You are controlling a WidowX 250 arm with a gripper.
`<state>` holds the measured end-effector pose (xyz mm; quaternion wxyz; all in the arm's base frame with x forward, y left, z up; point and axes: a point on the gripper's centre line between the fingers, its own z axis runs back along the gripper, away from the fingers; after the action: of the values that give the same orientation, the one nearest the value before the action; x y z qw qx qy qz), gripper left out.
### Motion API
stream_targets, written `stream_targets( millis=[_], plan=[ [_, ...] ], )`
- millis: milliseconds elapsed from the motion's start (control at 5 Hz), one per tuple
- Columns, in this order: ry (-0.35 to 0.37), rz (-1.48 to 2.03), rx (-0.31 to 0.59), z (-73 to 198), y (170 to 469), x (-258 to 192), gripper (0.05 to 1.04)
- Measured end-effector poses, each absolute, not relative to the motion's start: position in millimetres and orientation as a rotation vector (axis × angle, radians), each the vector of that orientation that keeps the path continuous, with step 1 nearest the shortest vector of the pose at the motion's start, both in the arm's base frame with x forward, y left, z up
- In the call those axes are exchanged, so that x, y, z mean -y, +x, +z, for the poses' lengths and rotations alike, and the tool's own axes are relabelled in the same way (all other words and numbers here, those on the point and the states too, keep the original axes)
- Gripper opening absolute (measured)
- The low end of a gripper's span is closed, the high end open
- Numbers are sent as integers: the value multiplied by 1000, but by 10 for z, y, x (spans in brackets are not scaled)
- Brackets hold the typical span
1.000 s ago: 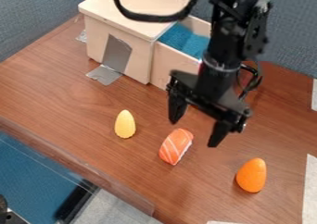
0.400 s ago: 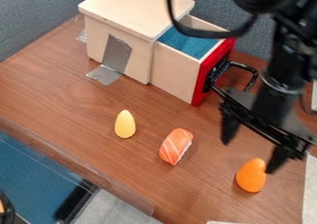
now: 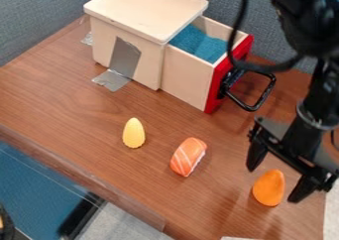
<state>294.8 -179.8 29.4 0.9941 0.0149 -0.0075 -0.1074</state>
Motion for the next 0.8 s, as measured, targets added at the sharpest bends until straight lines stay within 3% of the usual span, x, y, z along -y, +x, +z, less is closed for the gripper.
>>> stream_targets(
  millis=[200, 400, 600, 800],
  plan=[
    [56, -219, -27, 115, 2964, 1804, 949],
    [70, -215, -54, 21, 2940, 1789, 672],
    [67, -213, -49, 20, 2948, 1794, 608],
    [57, -224, -38, 62, 2958, 1808, 608]
  ],
)
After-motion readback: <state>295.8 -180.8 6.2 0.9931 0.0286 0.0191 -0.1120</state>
